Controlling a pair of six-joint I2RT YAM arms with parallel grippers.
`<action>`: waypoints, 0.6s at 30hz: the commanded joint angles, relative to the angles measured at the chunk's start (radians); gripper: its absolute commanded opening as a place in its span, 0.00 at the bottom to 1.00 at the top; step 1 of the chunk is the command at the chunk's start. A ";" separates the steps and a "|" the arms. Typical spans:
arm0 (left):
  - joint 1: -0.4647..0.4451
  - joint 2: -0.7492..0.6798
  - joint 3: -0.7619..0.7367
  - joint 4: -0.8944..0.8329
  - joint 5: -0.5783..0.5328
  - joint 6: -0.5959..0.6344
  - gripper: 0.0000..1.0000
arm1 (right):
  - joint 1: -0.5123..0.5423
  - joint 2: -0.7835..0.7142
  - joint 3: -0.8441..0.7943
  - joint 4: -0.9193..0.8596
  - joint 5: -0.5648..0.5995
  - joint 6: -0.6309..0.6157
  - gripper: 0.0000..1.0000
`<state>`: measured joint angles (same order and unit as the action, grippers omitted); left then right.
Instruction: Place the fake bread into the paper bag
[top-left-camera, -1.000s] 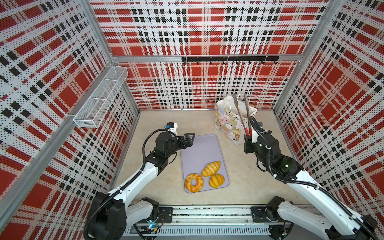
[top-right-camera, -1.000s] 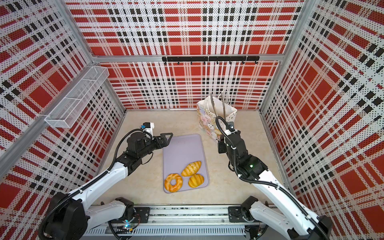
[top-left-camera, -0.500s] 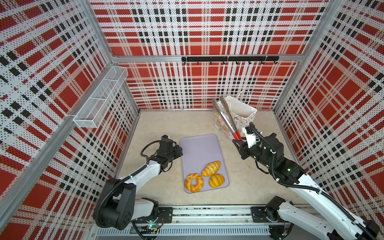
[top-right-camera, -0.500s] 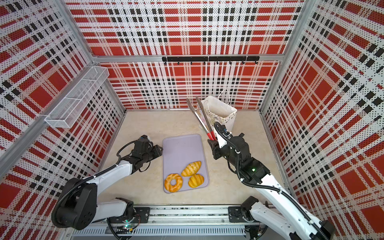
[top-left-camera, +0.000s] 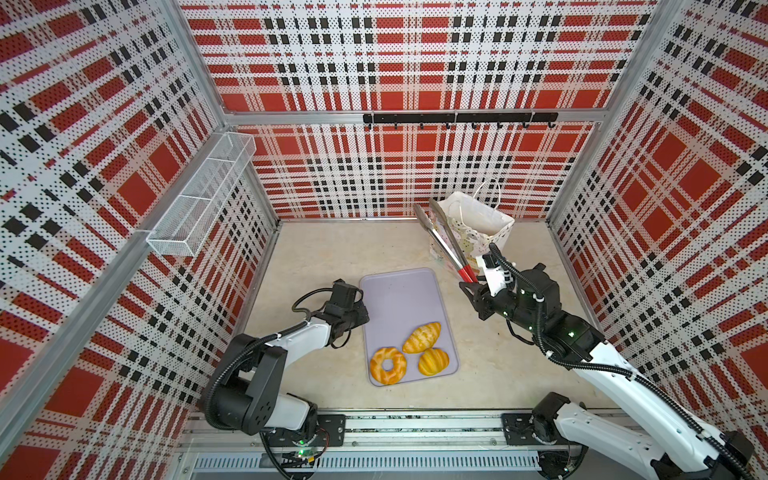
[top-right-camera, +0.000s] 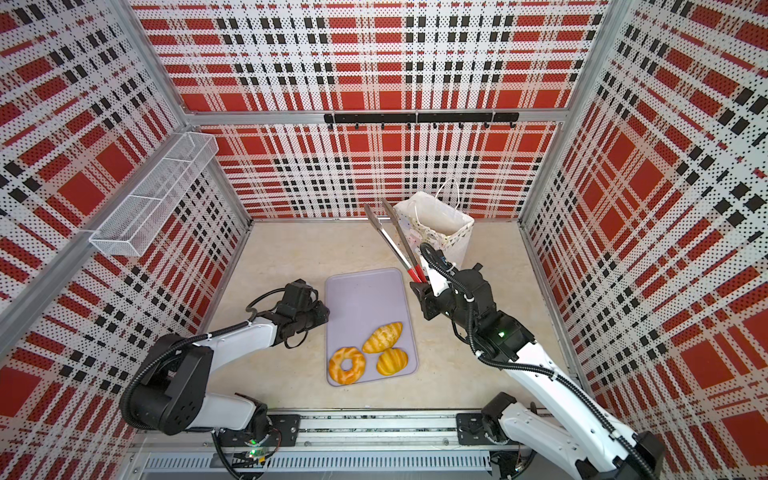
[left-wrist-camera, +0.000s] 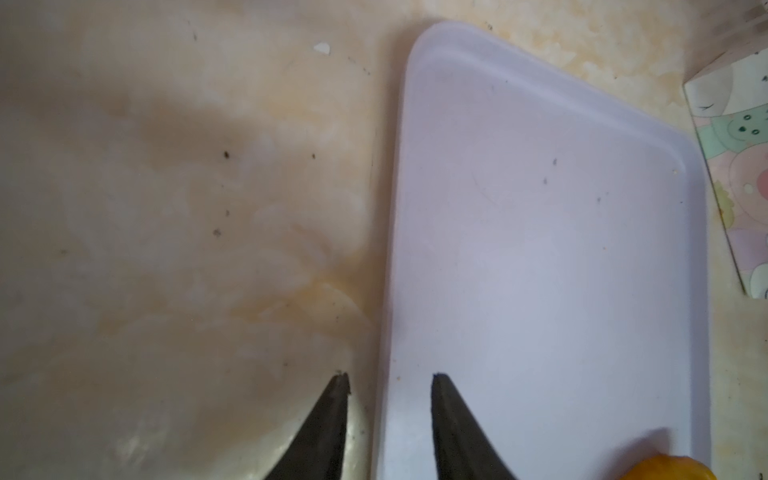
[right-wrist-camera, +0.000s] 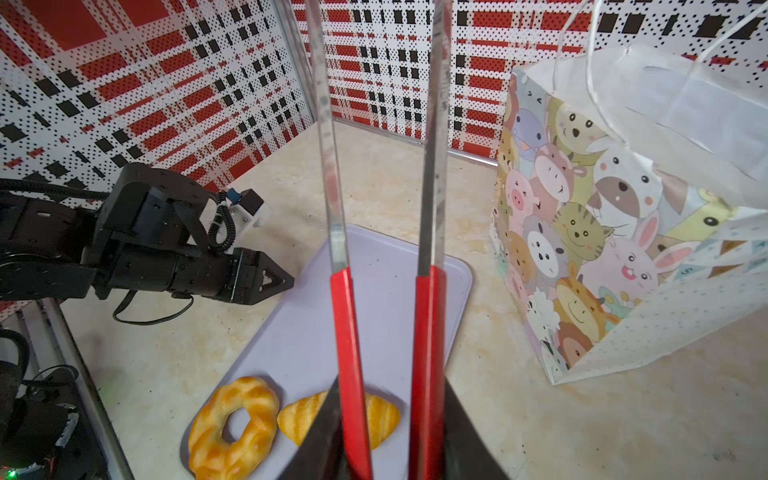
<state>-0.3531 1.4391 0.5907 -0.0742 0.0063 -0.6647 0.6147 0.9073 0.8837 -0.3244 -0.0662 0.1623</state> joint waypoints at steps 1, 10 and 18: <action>-0.013 0.027 0.031 -0.022 -0.021 0.007 0.34 | -0.004 0.003 0.028 0.031 -0.017 -0.017 0.30; -0.053 0.094 0.072 -0.045 -0.036 0.023 0.21 | -0.004 0.039 0.040 0.019 -0.029 -0.016 0.30; -0.017 0.103 0.071 -0.016 -0.022 0.016 0.04 | -0.004 0.053 0.043 0.020 -0.029 -0.016 0.30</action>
<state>-0.3904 1.5311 0.6456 -0.1070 -0.0227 -0.6369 0.6147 0.9596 0.8883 -0.3401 -0.0845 0.1547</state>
